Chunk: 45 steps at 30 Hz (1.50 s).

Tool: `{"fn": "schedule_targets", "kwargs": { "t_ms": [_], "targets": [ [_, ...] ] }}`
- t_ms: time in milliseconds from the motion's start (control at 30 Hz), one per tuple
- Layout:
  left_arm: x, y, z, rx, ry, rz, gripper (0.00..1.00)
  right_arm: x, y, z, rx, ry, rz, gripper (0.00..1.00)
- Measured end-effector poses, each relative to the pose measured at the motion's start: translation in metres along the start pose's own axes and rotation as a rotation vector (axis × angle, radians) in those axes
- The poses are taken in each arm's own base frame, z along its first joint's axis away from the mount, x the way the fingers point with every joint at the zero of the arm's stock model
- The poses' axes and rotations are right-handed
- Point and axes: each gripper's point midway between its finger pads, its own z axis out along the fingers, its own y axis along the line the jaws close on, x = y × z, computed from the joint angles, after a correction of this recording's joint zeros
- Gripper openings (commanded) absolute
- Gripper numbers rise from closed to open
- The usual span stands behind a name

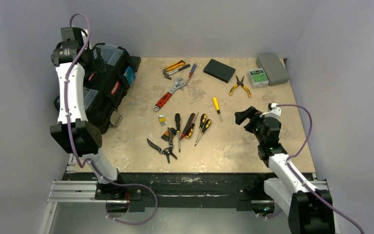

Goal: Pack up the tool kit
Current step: Move the toolbox to the center of the board.

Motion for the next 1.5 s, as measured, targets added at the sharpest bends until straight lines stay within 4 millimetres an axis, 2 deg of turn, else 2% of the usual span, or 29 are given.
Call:
{"fn": "schedule_targets", "kwargs": {
  "t_ms": [233,367,433,500,600,700,733,800,867,1100,1333,1500],
  "targets": [
    [-0.007,0.019,0.035,-0.008,0.053,-0.06,0.77,0.007,-0.002,0.001,-0.006,0.018,-0.004,0.95],
    [0.002,0.026,0.057,0.016,0.108,-0.109,0.73,0.01,-0.003,0.003,-0.005,0.026,-0.003,0.94],
    [0.006,0.029,0.065,0.037,0.131,-0.138,0.63,0.011,-0.003,0.004,-0.007,0.032,-0.003,0.94],
    [0.011,0.03,0.071,0.061,0.15,-0.159,0.44,0.014,-0.003,0.005,-0.012,0.043,-0.003,0.94],
    [0.015,0.028,0.072,0.111,0.167,-0.148,0.27,0.017,-0.003,0.006,-0.015,0.056,-0.002,0.93],
    [0.016,0.015,0.069,0.209,0.17,-0.113,0.04,0.018,-0.002,0.006,-0.019,0.059,-0.002,0.93],
    [0.016,0.008,0.068,0.249,0.169,-0.102,0.0,0.017,-0.002,0.006,-0.022,0.058,-0.002,0.93],
    [0.019,-0.01,0.063,0.32,0.189,-0.119,0.0,0.017,-0.001,0.006,-0.027,0.059,-0.002,0.93],
    [0.025,-0.02,0.057,0.342,0.229,-0.163,0.0,0.018,0.0,0.006,-0.032,0.063,-0.002,0.92],
    [0.026,-0.023,0.056,0.362,0.218,-0.215,0.0,0.019,0.001,0.006,-0.036,0.066,-0.002,0.92],
    [0.03,-0.029,0.05,0.268,0.179,-0.137,0.0,0.018,0.001,0.006,-0.037,0.065,-0.002,0.92],
    [0.043,-0.038,0.037,0.176,0.151,-0.067,0.0,0.02,0.0,0.006,-0.036,0.074,-0.001,0.91]
  ]
}}
